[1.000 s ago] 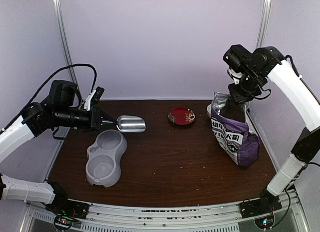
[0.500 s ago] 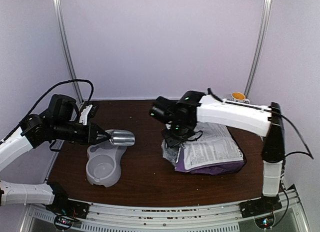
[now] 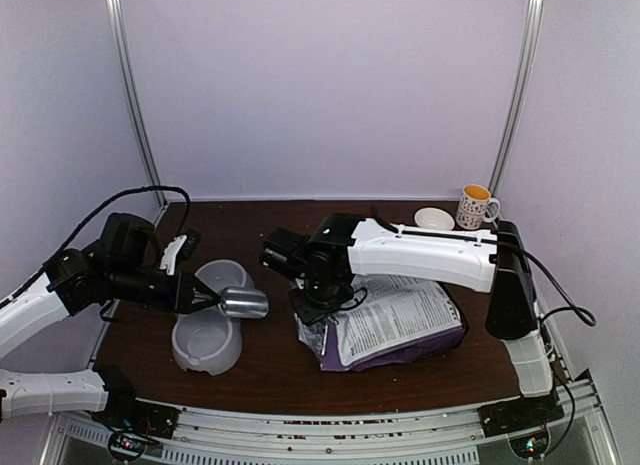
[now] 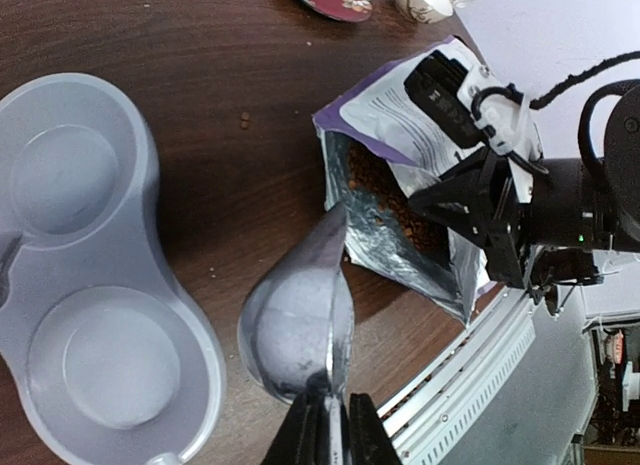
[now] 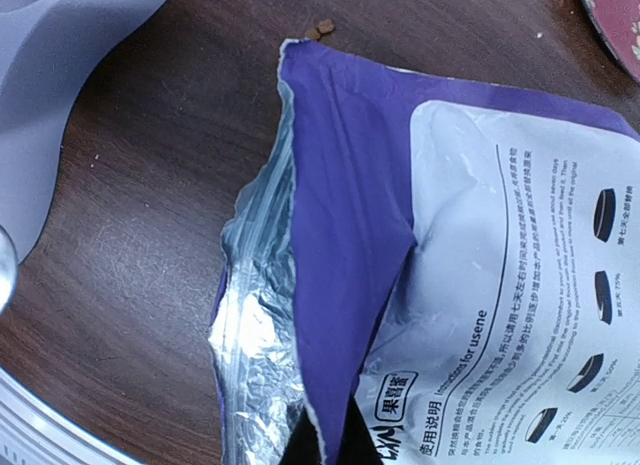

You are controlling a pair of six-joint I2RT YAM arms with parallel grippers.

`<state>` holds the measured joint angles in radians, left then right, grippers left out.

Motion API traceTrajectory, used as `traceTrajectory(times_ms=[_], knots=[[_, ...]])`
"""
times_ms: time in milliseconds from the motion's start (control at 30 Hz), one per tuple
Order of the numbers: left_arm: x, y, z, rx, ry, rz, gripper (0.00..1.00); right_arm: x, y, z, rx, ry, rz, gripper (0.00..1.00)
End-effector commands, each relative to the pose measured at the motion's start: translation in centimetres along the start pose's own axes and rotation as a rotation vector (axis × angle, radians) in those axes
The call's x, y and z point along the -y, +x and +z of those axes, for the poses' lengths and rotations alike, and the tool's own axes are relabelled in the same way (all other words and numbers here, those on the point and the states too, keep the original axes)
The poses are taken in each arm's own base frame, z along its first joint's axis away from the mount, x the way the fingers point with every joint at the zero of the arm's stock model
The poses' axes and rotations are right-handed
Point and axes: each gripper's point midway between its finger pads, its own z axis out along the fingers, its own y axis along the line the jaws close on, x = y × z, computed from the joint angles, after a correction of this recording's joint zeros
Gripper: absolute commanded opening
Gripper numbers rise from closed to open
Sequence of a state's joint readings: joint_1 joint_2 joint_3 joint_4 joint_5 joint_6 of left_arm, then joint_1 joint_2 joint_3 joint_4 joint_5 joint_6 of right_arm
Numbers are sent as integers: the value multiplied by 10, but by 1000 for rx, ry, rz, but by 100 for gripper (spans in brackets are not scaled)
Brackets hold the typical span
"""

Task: Serve the pet food
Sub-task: Insert the pet food into the pet food bag.

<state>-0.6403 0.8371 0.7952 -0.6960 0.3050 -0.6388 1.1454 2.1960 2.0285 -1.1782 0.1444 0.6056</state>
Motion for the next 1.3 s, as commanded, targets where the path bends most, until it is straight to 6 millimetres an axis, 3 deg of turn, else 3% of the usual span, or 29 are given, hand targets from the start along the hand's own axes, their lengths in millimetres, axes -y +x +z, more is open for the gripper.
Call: traceTrajectory(times_ms=[0, 300, 633, 867, 1267], knots=[[31, -10, 8, 19, 191, 38, 0, 35, -16, -41, 92, 98, 20, 0], [52, -15, 38, -2, 354, -42, 0, 40, -34, -64, 151, 126, 24, 0], [74, -35, 91, -41, 401, -87, 0, 57, -41, -74, 180, 217, 12, 0], [48, -25, 129, -107, 262, -107, 0, 74, -38, -81, 178, 309, -27, 0], [37, -19, 154, -151, 121, -60, 0, 74, -41, -78, 189, 315, -42, 0]])
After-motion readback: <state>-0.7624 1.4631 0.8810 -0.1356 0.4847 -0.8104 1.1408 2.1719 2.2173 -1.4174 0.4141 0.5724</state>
